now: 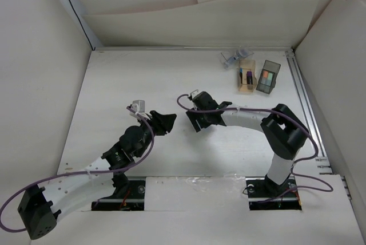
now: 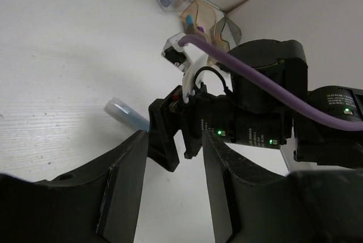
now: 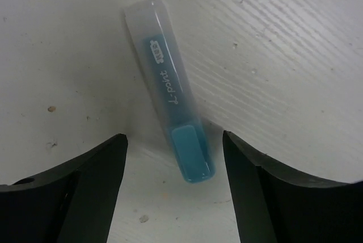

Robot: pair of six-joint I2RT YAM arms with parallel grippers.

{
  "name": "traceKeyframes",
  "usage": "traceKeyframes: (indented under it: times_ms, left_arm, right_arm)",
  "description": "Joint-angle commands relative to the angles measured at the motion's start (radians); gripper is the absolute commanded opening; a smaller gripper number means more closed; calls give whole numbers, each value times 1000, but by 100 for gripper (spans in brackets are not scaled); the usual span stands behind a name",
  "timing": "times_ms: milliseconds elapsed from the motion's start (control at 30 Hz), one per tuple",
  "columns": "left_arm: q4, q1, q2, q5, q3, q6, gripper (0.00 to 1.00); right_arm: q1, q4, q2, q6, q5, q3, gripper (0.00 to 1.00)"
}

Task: Sort the stationery into containers
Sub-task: Pick up the stationery from the center of the board.

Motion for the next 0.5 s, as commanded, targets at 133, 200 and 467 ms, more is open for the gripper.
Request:
traceKeyframes:
  times_ms: [133, 200, 467]
  left_arm:
    - [13, 4, -2, -10, 3, -6, 40]
    - [13, 4, -2, -10, 3, -6, 40]
    - [33, 4, 12, 39, 3, -6, 41]
  right_arm:
    - [6, 65, 88, -34, -14, 100, 60]
    - [6, 65, 119, -34, -25, 109, 38]
    - [-107, 101, -8, 7, -2, 84, 1]
